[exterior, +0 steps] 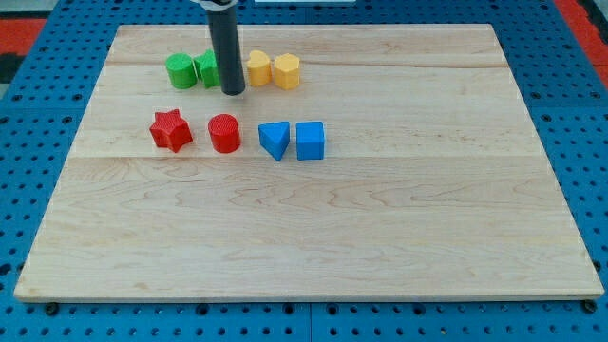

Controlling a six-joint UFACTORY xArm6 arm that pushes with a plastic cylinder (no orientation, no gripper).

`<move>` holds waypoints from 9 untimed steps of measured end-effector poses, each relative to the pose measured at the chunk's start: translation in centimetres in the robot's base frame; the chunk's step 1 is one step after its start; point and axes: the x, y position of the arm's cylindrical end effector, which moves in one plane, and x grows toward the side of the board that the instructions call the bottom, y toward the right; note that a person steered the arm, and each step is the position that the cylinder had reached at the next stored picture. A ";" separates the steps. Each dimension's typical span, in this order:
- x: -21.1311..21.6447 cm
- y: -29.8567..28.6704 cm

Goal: Separate the yellow blocks from green blocks

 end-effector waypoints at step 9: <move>10.4 1.2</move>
